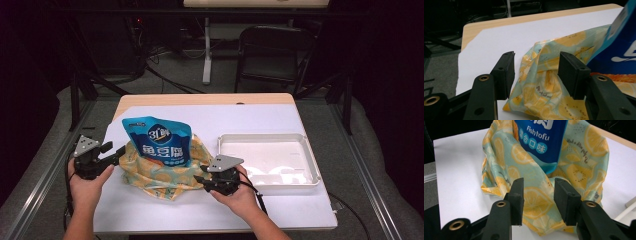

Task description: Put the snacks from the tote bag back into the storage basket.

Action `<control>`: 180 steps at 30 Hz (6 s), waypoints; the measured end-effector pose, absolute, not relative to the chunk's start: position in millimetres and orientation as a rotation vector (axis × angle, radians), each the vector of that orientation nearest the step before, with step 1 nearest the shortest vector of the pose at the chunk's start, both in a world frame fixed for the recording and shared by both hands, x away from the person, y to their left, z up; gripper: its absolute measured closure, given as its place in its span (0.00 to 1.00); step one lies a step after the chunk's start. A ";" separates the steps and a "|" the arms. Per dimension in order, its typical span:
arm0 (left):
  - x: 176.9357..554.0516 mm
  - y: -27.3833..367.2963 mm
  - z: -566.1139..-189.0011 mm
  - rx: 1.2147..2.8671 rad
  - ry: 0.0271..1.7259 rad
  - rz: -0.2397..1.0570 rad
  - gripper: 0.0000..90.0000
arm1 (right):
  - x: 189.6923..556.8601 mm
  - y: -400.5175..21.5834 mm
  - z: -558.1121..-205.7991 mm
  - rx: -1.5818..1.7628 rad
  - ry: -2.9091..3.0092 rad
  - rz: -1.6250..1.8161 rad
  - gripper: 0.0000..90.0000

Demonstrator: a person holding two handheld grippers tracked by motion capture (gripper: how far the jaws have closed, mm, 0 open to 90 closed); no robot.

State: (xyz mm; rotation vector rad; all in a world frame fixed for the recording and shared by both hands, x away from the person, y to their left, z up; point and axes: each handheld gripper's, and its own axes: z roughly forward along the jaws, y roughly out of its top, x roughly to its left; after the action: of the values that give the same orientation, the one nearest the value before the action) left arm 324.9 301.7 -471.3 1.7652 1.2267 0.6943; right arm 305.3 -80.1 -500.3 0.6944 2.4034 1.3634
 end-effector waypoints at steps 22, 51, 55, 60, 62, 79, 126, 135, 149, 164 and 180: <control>308.1 285.6 -450.3 1.756 1.104 0.618 0.71 | 303.0 -87.2 -493.6 0.714 2.365 1.416 0.67; 323.1 261.8 -461.0 1.823 1.049 0.582 0.91 | 298.7 -99.5 -479.2 0.753 2.284 1.459 0.86; 324.2 261.5 -460.7 1.827 1.044 0.583 0.92 | 307.4 -94.5 -475.1 0.765 2.279 1.427 0.91; 324.7 261.7 -461.2 1.829 1.032 0.587 0.93 | 319.8 -84.0 -469.2 0.777 2.283 1.425 0.91; 324.8 262.1 -461.4 1.829 1.029 0.586 0.93 | 324.6 -79.9 -467.5 0.781 2.283 1.430 0.91; 324.5 260.1 -462.6 1.830 1.018 0.607 0.91 | 343.5 -59.9 -461.5 0.790 2.293 1.447 0.86; 324.3 259.8 -462.9 1.842 0.993 0.609 1.00 | 351.5 -43.7 -459.0 0.753 2.302 1.477 1.00; 323.7 260.0 -462.1 1.848 0.993 0.613 1.00 | 350.8 -44.1 -458.1 0.757 2.304 1.471 1.00; 321.8 258.9 -457.0 1.845 0.980 0.635 1.00 | 349.7 -45.8 -453.5 0.747 2.294 1.483 1.00; 318.9 260.7 -440.3 1.808 0.954 0.658 1.00 | 345.4 -45.4 -435.4 0.713 2.265 1.488 1.00; 319.1 260.2 -425.2 1.785 0.932 0.667 1.00 | 345.2 -48.1 -416.7 0.692 2.243 1.501 1.00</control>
State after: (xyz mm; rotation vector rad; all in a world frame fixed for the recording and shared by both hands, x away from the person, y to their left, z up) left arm 319.1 260.2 -425.2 1.7848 0.9315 0.6667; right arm 345.2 -48.1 -416.7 0.6923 2.2427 1.5009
